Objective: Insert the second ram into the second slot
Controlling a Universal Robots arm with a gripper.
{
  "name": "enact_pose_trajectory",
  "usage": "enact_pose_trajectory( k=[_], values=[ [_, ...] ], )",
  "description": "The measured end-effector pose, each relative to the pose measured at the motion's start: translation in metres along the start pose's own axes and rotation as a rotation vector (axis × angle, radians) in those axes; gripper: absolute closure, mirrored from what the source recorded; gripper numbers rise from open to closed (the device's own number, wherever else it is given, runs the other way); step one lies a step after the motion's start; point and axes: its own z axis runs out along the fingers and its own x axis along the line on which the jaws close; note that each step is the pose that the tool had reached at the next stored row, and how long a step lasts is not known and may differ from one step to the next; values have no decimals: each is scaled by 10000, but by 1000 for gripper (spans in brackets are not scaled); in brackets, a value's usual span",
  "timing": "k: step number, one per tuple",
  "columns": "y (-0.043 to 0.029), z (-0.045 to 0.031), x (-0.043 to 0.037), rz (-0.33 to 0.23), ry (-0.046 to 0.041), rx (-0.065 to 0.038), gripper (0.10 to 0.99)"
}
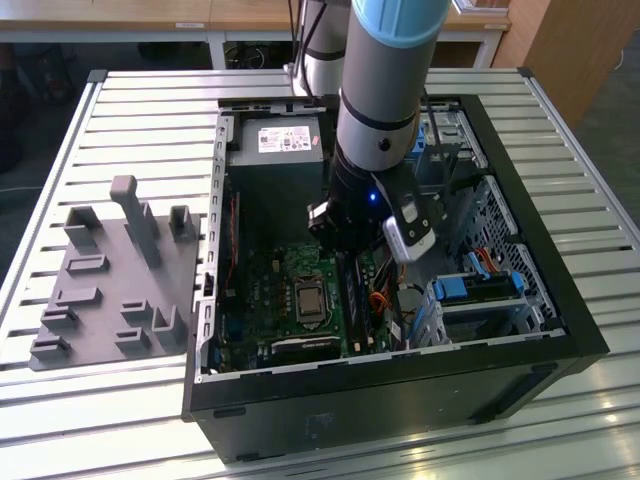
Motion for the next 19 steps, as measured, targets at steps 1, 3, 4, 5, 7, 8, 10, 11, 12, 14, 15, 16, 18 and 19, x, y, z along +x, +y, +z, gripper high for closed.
enact_pose_trajectory(
  k=[1,3,4,5,7,8,10,11,12,14,15,16,18,19],
  values=[
    [-1,16,0,0,1,0,949],
    [-1,39,-1,0,1,-2,949],
    [-2,53,-2,0,1,-8,949],
    [-3,68,-2,0,1,-10,949],
    [-4,82,-3,0,2,-10,949],
    [-5,85,-3,0,2,-8,949],
    [-7,96,-13,-1,8,-15,949],
    [-8,101,-20,0,13,-16,949],
    [-7,108,-27,0,17,-16,949],
    [-9,137,-37,0,32,-15,949],
    [-9,152,-37,-7,37,-16,949],
    [-10,162,-37,-37,39,-15,949],
    [-11,177,-38,-85,47,-14,949],
    [-12,178,-43,-88,54,-11,949]
  ],
)
